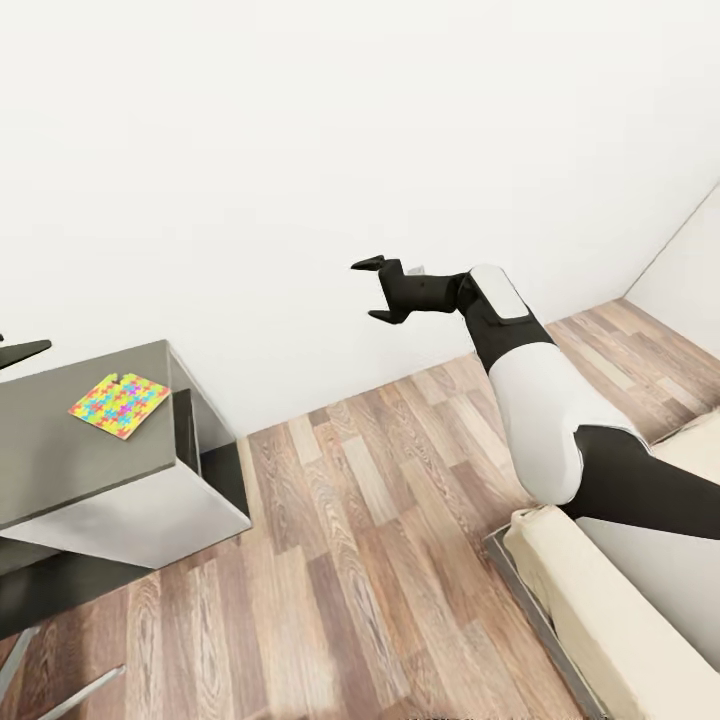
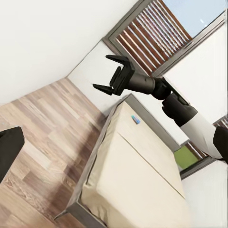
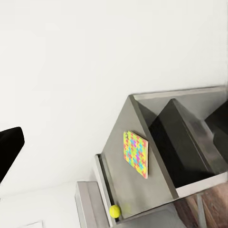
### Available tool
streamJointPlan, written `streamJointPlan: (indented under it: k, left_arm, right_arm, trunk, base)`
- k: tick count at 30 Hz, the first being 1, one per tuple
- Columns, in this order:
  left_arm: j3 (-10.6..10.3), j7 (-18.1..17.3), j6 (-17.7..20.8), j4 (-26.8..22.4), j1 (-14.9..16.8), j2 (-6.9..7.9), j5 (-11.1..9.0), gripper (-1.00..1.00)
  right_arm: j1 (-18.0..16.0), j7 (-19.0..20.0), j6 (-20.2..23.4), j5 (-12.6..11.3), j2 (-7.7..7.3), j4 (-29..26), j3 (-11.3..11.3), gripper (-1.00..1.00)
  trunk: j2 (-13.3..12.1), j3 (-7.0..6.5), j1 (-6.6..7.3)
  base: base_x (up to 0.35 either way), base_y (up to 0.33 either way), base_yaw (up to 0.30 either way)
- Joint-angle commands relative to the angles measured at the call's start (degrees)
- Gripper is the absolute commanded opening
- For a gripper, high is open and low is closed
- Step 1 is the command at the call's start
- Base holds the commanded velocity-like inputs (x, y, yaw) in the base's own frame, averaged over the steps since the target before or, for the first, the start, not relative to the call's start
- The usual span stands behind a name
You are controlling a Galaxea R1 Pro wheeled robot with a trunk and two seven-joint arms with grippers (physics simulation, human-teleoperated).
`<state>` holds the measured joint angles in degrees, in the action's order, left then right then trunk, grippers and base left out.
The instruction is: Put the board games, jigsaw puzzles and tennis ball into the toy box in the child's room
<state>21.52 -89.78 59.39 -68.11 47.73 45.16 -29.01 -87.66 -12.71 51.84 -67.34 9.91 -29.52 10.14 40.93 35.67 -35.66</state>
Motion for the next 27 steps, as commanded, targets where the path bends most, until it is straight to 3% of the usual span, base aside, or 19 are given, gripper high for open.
streamJointPlan:
  k: [1,16,27]
  left_arm:
    - [0.01,-0.22,0.61,-0.01,0.00,0.05,0.01,1.00]
    - [-0.12,-0.22,0.61,-0.01,0.00,-0.15,0.08,1.00]
    - [-1.01,-0.22,0.61,0.39,0.17,-0.93,0.71,1.00]
  right_arm:
    - [-0.06,-0.58,0.19,-0.38,0.09,-0.02,0.44,1.00]
    - [1.54,-0.64,0.20,-0.28,0.09,-0.02,0.27,1.00]
    - [2.48,-0.66,-0.10,-0.17,0.09,-0.02,-3.60,1.00]
  trunk:
    - [0.05,0.06,-0.01]
    - [0.05,0.06,-0.01]
    - [0.05,0.06,-0.01]
  base:
    - [0.000,0.000,-0.280]
    - [0.000,0.000,-0.280]
    - [0.000,0.000,-0.224]
